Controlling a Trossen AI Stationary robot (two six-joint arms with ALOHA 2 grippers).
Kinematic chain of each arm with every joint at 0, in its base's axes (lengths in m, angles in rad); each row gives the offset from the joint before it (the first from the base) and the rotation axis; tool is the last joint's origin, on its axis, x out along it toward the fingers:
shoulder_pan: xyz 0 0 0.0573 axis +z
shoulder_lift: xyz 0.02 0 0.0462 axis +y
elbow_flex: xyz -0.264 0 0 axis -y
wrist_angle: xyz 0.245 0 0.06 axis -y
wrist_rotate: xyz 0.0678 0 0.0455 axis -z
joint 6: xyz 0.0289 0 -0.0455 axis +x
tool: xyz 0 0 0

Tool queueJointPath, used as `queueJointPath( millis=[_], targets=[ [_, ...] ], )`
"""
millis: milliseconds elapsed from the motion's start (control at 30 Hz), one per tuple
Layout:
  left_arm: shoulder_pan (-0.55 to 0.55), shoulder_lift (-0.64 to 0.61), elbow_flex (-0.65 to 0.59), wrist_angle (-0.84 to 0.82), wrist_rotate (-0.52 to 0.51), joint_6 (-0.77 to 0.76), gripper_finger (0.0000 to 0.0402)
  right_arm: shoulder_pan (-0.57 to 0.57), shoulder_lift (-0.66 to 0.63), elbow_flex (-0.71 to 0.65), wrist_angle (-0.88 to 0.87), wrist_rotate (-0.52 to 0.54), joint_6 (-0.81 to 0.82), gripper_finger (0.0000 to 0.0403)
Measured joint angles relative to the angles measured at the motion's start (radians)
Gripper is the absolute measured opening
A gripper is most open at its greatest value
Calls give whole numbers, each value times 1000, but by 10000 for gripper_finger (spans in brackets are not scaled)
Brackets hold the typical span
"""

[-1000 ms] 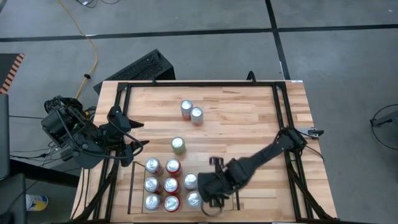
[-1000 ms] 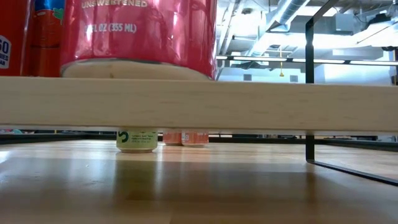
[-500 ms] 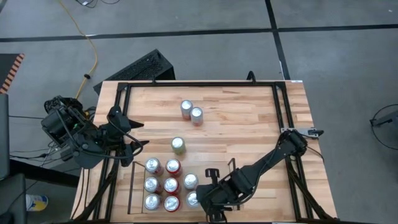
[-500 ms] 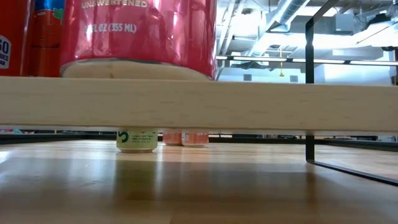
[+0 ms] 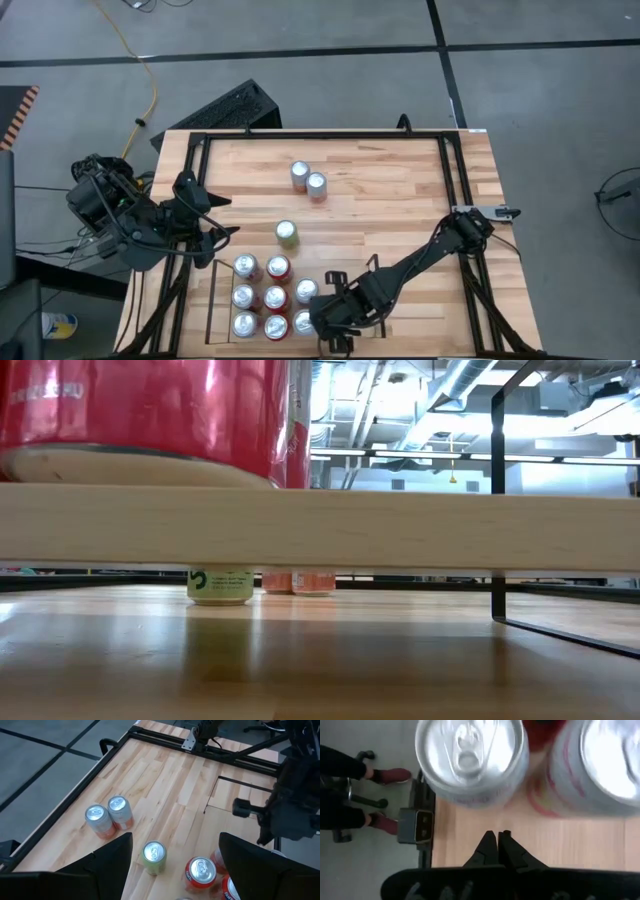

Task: Place canned beverage on shelf
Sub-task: Put the white soda can on the shelf aligned with the other white soda can

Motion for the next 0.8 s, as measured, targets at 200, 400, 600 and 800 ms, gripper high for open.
queueJointPath(
  millis=[200,400,600,800],
  targets=[
    [0,0,0,0,0,0,281,4,-2,10,-56,67,48,0],
    [0,0,0,0,0,0,281,-34,-2,10,-73,76,4,0],
    [0,0,0,0,-1,0,281,-74,-3,10,-84,81,-59,0],
    [0,0,0,0,-1,0,281,-90,-3,10,-52,79,-94,0]
  ],
)
